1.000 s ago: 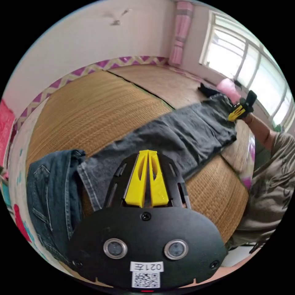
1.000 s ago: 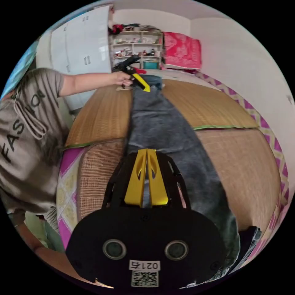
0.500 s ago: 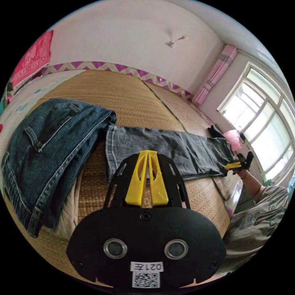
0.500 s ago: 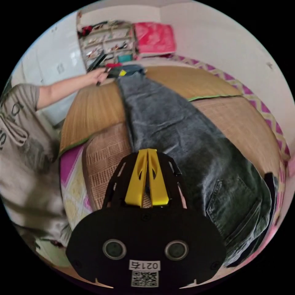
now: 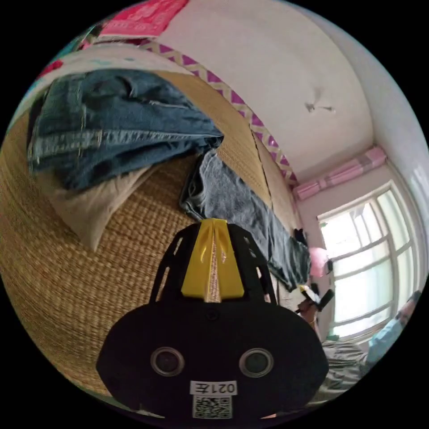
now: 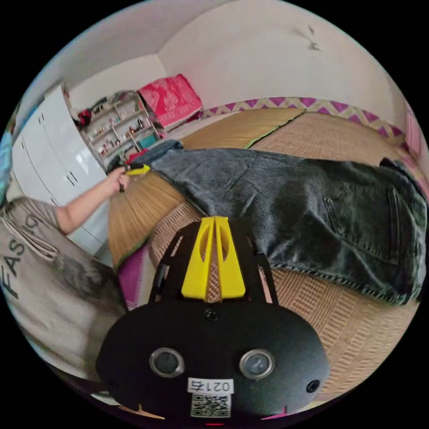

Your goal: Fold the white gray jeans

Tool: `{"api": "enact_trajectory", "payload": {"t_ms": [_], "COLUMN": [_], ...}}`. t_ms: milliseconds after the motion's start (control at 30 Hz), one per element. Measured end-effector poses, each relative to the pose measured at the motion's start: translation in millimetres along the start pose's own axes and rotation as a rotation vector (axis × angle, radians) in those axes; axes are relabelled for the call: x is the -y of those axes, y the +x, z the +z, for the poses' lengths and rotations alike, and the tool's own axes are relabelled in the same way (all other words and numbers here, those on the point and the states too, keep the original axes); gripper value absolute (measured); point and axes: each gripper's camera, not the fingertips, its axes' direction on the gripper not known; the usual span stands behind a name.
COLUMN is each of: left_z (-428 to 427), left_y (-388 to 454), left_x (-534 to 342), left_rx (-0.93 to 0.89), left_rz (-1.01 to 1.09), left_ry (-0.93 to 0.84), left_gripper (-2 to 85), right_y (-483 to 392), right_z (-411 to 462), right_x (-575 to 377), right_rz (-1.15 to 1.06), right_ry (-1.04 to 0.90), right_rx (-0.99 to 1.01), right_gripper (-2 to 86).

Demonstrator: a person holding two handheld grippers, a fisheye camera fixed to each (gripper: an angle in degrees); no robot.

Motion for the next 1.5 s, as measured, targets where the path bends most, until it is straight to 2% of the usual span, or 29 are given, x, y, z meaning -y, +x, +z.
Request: {"api": "enact_trajectory", "payload": {"t_ms": [67, 133, 300, 467, 600, 767, 867, 1000, 1133, 1233, 1333, 1433, 1467, 1500], "left_z": [3.5, -2.6, -9.7, -13.3, -19.6, -36.0, -55.0, -61.9, 8.4, 97.2, 209.2, 328.6, 339.4, 333.1], "left_y": [-12.8, -1.7, 23.3, 37.4, 42.3, 92.0, 169.4, 348.2, 541.5, 629.0, 673.2, 658.4, 651.7, 650.0], "left_x": [-9.9, -16.4, -8.8, 1.9, -1.5, -6.2, -10.4, -35.7, -121.0, -187.8, -248.6, -283.5, -286.0, -289.8], "left_rx": [-0.062, -0.049, -0.031, -0.034, -0.058, -0.105, -0.066, 0.132, 0.318, 0.354, 0.457, 0.630, 0.639, 0.606], "left_rz": [-0.097, -0.110, -0.159, -0.232, -0.308, -0.252, -0.109, 0.330, 0.849, 1.066, 1.221, 1.264, 1.246, 1.241], "left_ry": [-0.002, 0.045, 0.061, 0.109, 0.197, 0.261, 0.301, 0.331, 0.279, 0.147, -0.019, -0.247, -0.245, -0.125], "left_gripper": [8.5, 12.5, 15.5, 13.2, 3.9, 1.4, 1.2, 1.5, 2.4, 3.0, 3.5, 3.8, 3.8, 3.9], "right_y": [32.5, 51.7, 65.5, 73.4, 87.7, 100.8, 110.4, 113.9, 114.0, 116.5, 114.1, 111.3, 110.5, 110.1], "right_z": [-26.9, -44.2, -87.4, -107.8, -107.0, -100.4, -91.6, -88.5, -88.8, -90.9, -92.5, -94.7, -95.9, -96.6], "right_x": [-37.1, -70.6, -146.2, -203.5, -234.3, -265.1, -284.1, -297.2, -307.7, -317.1, -320.1, -321.3, -322.0, -322.2], "right_rz": [0.187, 0.293, 0.404, 0.441, 0.490, 0.469, 0.449, 0.408, 0.395, 0.407, 0.399, 0.394, 0.394, 0.394], "right_ry": [0.135, 0.232, 0.367, 0.425, 0.472, 0.453, 0.450, 0.479, 0.488, 0.512, 0.515, 0.518, 0.522, 0.525], "right_rx": [0.214, 0.308, 0.281, 0.269, 0.306, 0.234, 0.230, 0.303, 0.337, 0.359, 0.368, 0.373, 0.377, 0.379], "right_gripper": [-0.6, -0.5, -0.6, -0.6, -0.6, -0.6, -0.6, -0.6, -0.6, -0.6, -0.6, -0.6, -0.6, -0.6]}}
